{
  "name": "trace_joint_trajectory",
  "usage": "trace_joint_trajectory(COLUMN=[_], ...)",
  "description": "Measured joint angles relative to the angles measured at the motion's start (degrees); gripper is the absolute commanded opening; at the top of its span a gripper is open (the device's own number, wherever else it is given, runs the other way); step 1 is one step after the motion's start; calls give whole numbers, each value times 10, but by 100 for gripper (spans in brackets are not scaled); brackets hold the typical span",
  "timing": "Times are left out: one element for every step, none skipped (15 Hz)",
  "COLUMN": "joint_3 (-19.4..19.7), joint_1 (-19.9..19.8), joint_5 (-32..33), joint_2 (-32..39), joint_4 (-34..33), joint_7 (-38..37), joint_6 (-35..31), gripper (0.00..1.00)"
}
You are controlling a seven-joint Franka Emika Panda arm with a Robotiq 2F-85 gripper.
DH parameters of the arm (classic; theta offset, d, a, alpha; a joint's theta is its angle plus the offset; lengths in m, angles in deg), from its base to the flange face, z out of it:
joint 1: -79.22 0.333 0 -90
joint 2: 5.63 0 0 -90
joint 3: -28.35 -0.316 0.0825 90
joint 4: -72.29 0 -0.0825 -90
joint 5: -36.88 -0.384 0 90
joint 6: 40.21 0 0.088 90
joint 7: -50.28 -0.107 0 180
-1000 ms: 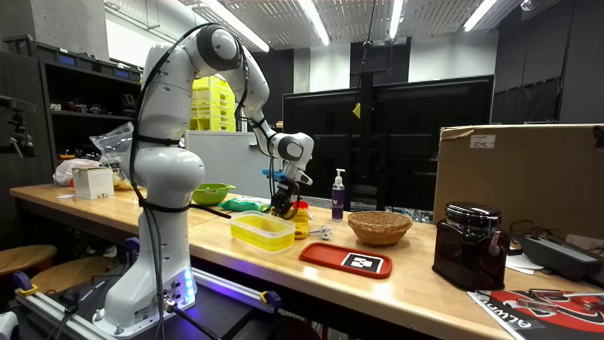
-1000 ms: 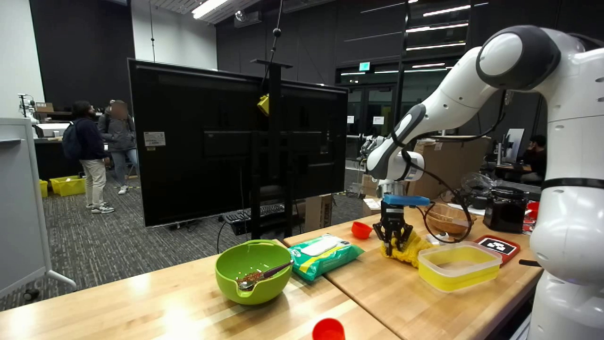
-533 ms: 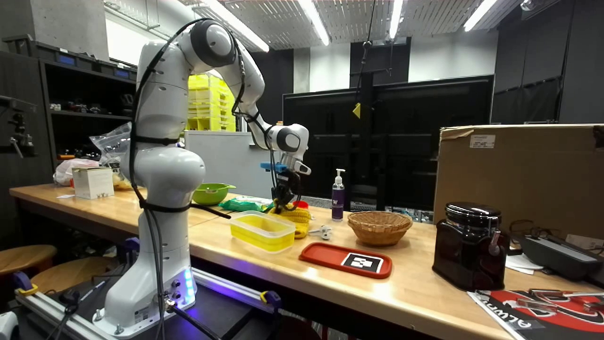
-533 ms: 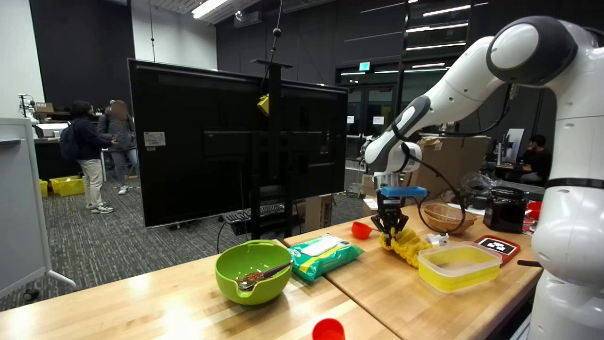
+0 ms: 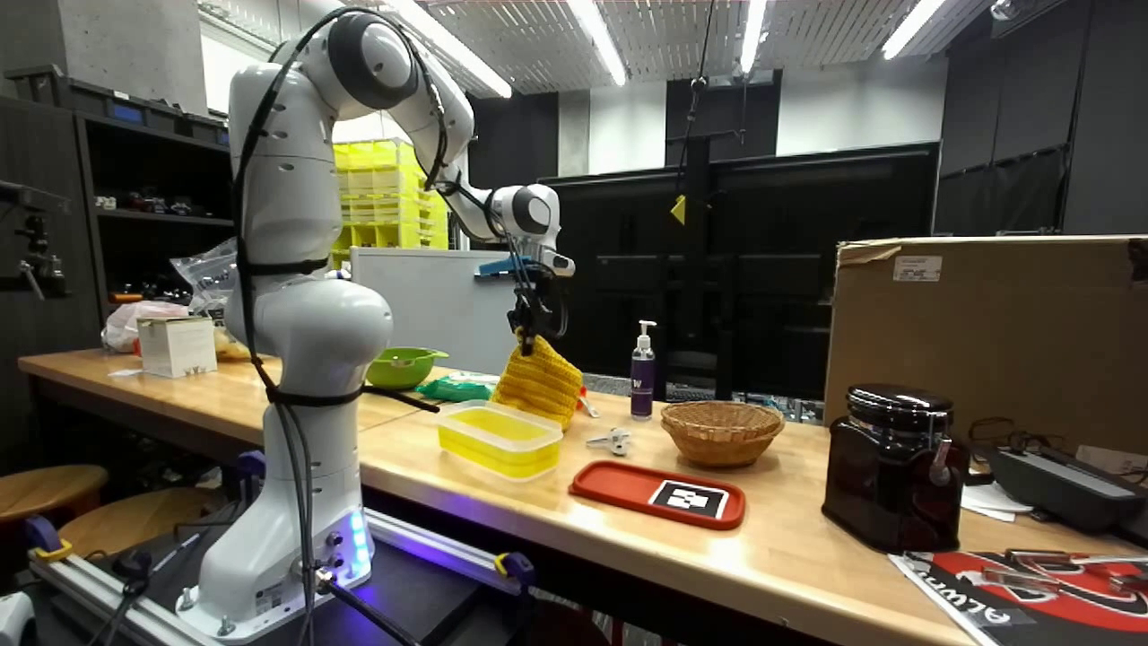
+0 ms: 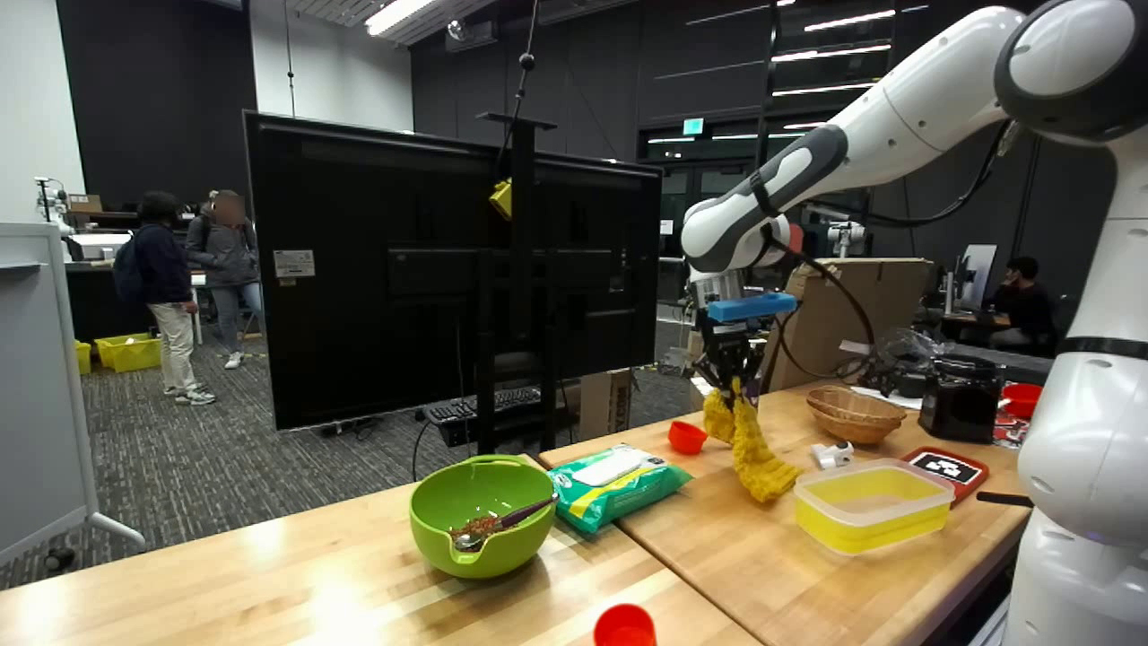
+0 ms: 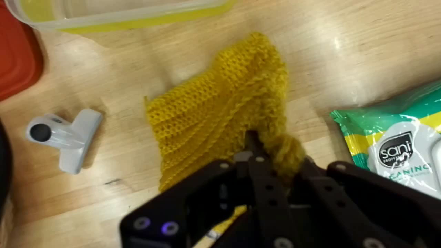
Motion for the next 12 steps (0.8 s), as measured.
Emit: trace_joint_trajectory(joint_3=[-7, -14, -21, -29, -37, -45, -52, -60, -68, -76, -83, -91], joint_1=[3, 5, 7, 7, 8, 9, 10, 10, 12, 14, 17, 20], joint_5=[11, 20, 27, 33, 36, 37, 37, 37, 36, 36, 34, 32], joint_2=[-13, -27, -40, -53, -65, -75, -85, -95, -104, -112, -120, -128], joint_4=[-8, -15, -22, -28, -34, -40, -46, -51, -55, -58, -60, -60], joint_7=[-17, -34, -49, -64, -77, -89, -102, -114, -127, -141, -155, -171], joint_6=[17, 33, 50, 67, 83, 99, 115, 131, 147, 161, 173, 184], gripper=[2, 2, 2, 2, 2, 2, 2, 2, 2, 2, 2, 2])
